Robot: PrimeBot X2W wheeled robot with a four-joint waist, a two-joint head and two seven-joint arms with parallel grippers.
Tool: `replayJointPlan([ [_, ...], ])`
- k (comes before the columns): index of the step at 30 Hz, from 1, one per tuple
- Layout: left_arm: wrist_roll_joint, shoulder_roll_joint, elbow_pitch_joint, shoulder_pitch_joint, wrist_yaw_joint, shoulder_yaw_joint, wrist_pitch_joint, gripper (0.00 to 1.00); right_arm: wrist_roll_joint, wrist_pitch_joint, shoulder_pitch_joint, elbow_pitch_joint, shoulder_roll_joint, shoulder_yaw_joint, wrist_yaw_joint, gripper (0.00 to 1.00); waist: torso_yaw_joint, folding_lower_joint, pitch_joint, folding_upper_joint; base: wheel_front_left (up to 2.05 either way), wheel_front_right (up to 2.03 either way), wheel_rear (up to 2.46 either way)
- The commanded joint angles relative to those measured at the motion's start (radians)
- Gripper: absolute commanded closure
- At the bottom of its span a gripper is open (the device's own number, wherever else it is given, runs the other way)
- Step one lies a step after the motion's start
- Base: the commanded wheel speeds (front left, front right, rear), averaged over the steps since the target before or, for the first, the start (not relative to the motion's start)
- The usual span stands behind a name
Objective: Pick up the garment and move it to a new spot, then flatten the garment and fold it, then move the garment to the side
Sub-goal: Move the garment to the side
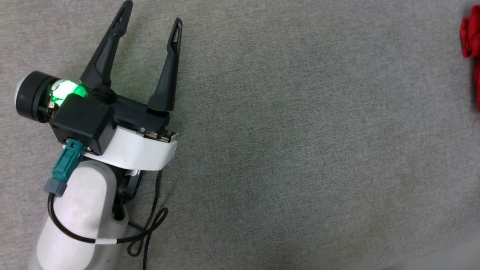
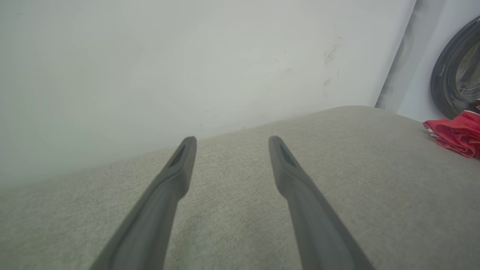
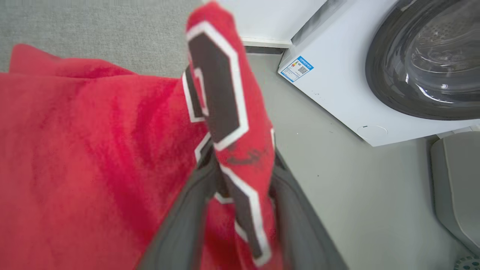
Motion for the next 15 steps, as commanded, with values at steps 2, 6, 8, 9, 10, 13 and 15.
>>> replayJointPlan([
  [2, -0.006, -0.002, 0.009, 0.001, 0.005, 0.000, -0.011, 0.00, -0.053, -0.031, -0.015, 0.022, 0.014, -0.039, -0.002, 0.00, 0.005, -0.0003, -0.016, 0.0000, 0.00, 0.00, 0.00],
  [6, -0.017, -0.012, 0.035, 0.027, 0.016, 0.003, -0.031, 0.00, -0.154, -0.095, -0.011, 0.037, 0.034, -0.125, -0.002, 0.00, 0.016, -0.0003, -0.064, 0.0000, 0.00, 0.00, 0.00],
  [8, -0.026, -0.019, 0.052, 0.043, 0.020, 0.005, -0.047, 0.00, -0.194, -0.135, -0.003, 0.022, 0.037, -0.155, -0.002, 0.00, 0.024, -0.0003, -0.100, 0.0000, 0.00, 0.00, 0.00],
  [9, -0.030, -0.022, 0.061, 0.054, 0.025, 0.006, -0.052, 0.00, -0.207, -0.155, 0.004, 0.013, 0.042, -0.163, -0.002, 0.00, 0.028, -0.0003, -0.118, 0.0000, 0.00, 0.00, 0.00],
  [10, -0.035, -0.026, 0.072, 0.066, 0.027, 0.005, -0.060, 0.00, -0.214, -0.176, 0.012, 0.000, 0.047, -0.170, -0.002, 0.00, 0.033, -0.0003, -0.140, 0.0000, 0.00, 0.00, 0.00],
  [13, -0.051, -0.036, 0.101, 0.104, 0.038, 0.009, -0.077, 0.00, -0.209, -0.225, 0.050, -0.038, 0.059, -0.175, -0.002, 0.00, 0.051, -0.0003, -0.201, 0.0000, 0.00, 0.00, 0.00],
  [15, -0.060, -0.044, 0.120, 0.134, 0.047, 0.013, -0.088, 0.00, -0.195, -0.250, 0.081, -0.067, 0.071, -0.163, -0.002, 0.00, 0.062, -0.0003, -0.241, 0.0000, 0.00, 0.00, 0.00],
])
